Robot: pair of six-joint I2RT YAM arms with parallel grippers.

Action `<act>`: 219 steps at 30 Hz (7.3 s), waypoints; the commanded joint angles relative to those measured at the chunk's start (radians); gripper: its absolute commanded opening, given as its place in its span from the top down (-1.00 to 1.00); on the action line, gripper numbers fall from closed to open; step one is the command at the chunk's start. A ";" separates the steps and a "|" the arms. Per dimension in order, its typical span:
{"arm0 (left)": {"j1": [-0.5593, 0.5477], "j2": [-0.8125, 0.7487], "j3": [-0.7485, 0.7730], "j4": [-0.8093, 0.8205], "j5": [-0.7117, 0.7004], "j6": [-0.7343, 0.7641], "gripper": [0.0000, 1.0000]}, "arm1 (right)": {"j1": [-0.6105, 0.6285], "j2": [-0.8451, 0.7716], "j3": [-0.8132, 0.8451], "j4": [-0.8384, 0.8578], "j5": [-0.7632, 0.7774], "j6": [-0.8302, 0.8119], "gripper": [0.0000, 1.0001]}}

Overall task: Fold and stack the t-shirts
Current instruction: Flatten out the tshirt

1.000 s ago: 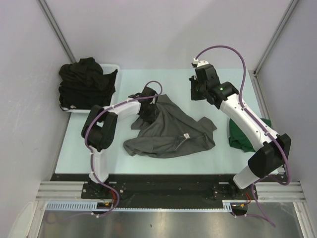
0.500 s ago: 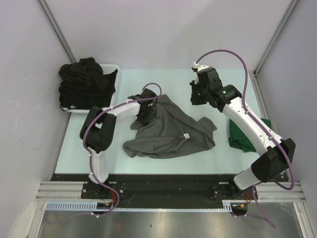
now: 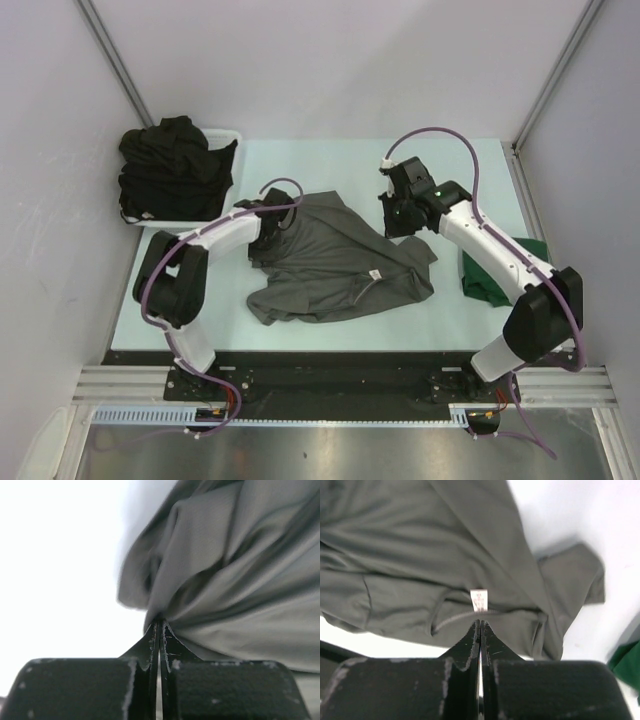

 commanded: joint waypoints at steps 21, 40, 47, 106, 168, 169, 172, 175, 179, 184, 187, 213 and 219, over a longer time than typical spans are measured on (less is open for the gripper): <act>0.008 -0.193 0.297 -0.064 0.076 0.029 1.00 | 0.024 0.205 -0.094 -0.085 -0.307 -0.002 1.00; -0.064 -0.039 0.383 -0.001 0.159 0.024 1.00 | -0.018 0.234 -0.169 -0.201 -0.224 0.004 1.00; -0.065 -0.036 0.423 -0.004 0.154 0.036 1.00 | -0.025 0.150 -0.274 -0.002 -0.169 -0.001 1.00; -0.062 -0.214 0.347 -0.077 0.102 0.115 1.00 | -0.430 0.955 0.892 -0.094 0.237 0.024 1.00; -0.026 -0.501 0.044 0.282 0.405 -0.054 -0.99 | 0.135 -0.133 -0.400 0.093 0.263 0.179 -0.99; -0.023 -0.495 0.045 0.272 0.419 -0.054 -0.99 | 0.138 -0.120 -0.400 0.096 0.258 0.177 -0.99; -0.009 -0.503 0.030 0.278 0.476 -0.069 -0.99 | 0.156 -0.082 -0.400 0.133 0.240 0.156 -0.99; 0.016 -0.536 -0.014 0.332 0.530 -0.109 -0.99 | 0.166 -0.054 -0.393 0.159 0.207 0.142 -0.99; 0.085 -0.590 -0.090 0.400 0.548 -0.148 -0.99 | 0.175 -0.030 -0.385 0.162 0.148 0.127 -0.99; 0.102 -0.584 -0.068 0.346 0.528 -0.097 -0.99 | 0.210 0.031 -0.348 0.141 0.102 0.070 -0.99; 0.102 -0.566 -0.053 0.329 0.539 -0.085 -0.99 | 0.236 0.065 -0.336 0.127 0.108 0.041 -0.99; 0.102 -0.582 -0.087 0.352 0.600 -0.071 -0.99 | 0.386 0.265 -0.048 -0.040 0.430 -0.054 -0.99; 0.102 -0.567 -0.081 0.364 0.622 -0.074 -0.99 | 0.390 0.305 -0.084 -0.005 0.430 -0.045 -0.96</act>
